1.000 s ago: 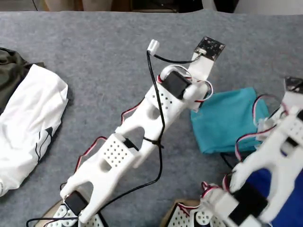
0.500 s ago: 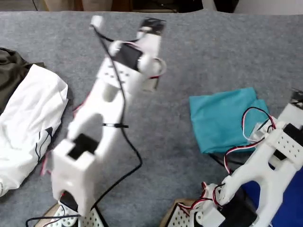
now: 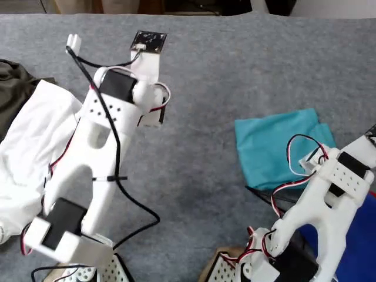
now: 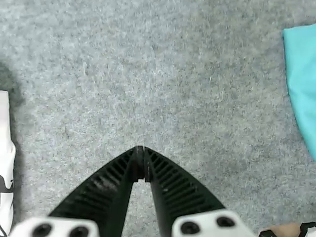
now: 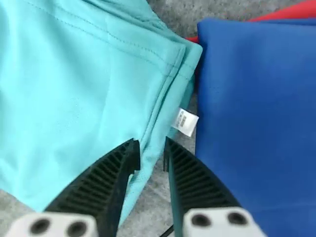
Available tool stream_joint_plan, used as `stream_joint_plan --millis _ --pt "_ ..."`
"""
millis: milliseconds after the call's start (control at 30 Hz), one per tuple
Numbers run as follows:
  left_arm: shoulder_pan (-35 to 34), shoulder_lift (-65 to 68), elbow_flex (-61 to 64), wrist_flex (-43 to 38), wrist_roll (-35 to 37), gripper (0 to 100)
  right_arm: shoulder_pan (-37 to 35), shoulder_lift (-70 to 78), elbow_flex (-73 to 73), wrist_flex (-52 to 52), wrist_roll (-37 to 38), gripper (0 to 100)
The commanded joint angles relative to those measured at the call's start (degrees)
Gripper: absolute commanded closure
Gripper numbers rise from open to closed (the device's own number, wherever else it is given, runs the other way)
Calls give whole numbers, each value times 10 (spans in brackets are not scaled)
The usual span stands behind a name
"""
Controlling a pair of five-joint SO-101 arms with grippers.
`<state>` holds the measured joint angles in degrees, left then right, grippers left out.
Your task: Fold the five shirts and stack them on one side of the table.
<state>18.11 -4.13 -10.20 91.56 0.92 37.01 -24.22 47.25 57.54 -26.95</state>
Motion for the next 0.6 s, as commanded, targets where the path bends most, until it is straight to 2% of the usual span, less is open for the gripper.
stream_joint_plan --millis 0,200,300,567 --pt "-4 -49 33 -23 -6 980 -7 -15 0 -16 -30 892" --pt "-4 -64 48 -20 -6 980 0 111 -40 -27 -72 892" --pt "-4 -65 48 -20 -6 980 7 161 -67 -23 -66 893" --pt "-4 -65 48 -22 -6 980 15 156 -69 -22 -62 892"
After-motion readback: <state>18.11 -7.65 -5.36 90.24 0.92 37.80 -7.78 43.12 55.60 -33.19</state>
